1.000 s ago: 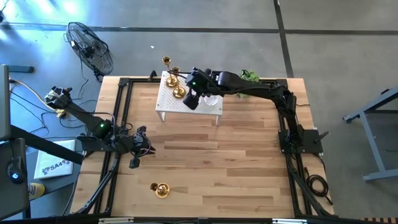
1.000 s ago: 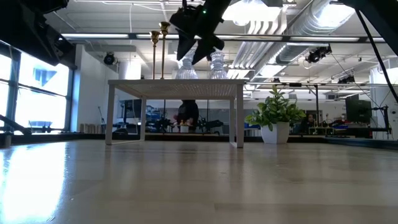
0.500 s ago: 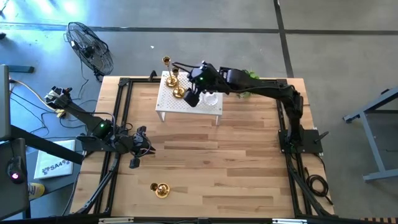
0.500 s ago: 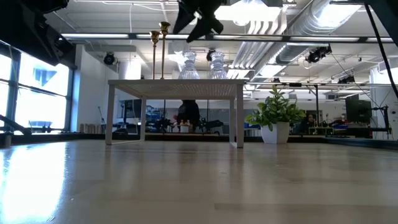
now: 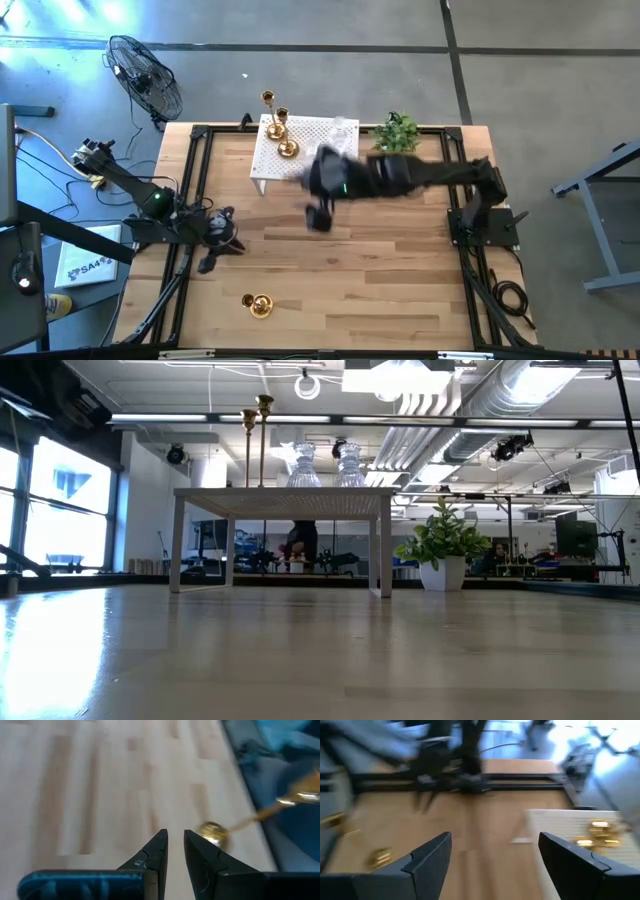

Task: Pick & Place candle stick holders
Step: Put the gold candle holder on the shelf aligned with the other gold candle holder

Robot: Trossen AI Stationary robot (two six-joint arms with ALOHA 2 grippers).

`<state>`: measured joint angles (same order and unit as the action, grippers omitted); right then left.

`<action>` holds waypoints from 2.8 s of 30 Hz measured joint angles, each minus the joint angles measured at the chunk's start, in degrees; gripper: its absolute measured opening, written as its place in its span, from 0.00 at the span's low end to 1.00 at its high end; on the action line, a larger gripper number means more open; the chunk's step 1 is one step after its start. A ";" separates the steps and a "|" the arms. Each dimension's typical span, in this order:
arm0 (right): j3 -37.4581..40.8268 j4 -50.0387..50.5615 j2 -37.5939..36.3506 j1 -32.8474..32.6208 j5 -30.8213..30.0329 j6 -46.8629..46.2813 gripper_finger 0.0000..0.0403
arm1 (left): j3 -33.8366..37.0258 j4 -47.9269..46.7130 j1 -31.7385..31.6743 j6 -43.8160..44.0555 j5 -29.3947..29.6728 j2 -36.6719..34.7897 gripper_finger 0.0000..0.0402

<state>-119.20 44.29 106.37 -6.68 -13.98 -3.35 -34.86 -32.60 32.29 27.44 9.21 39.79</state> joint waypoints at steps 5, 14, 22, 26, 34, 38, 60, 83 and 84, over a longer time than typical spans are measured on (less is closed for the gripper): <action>0.00 1.27 0.49 -10.52 -1.63 -2.73 0.72 | -0.58 -0.34 0.00 -0.28 -12.31 0.04 0.15; 4.85 -2.73 0.92 -25.41 -13.98 -5.70 0.72 | -0.62 -0.17 0.02 -1.49 -20.37 -0.19 0.15; 12.51 -8.26 0.98 -31.71 -20.95 -8.08 0.72 | -0.71 5.35 0.00 -0.16 -14.52 0.98 0.15; 15.98 -9.49 0.98 -32.81 -23.16 -8.45 0.72 | -0.71 5.34 0.16 1.12 -19.08 2.42 0.15; 22.68 -18.97 0.94 -32.74 -22.71 -6.27 0.72 | -0.71 4.18 6.51 5.08 -21.11 5.98 0.15; 24.59 -24.83 0.94 -32.70 -23.04 -0.48 0.72 | -0.71 4.21 11.05 6.10 -14.95 7.42 0.15; 24.57 -25.75 0.94 -31.56 -27.69 3.51 0.72 | -0.65 13.63 26.33 11.10 3.70 19.70 0.15; 24.55 -25.73 0.94 -30.72 -27.05 3.24 0.72 | -0.65 16.65 26.25 11.82 12.45 25.47 0.15; 24.55 -25.73 0.92 -30.71 -27.05 3.25 0.72 | -0.65 16.64 26.23 11.82 13.53 25.47 0.15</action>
<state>-94.65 18.57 107.29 -37.38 -41.04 -0.10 -35.51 -15.97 58.52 39.27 22.74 65.25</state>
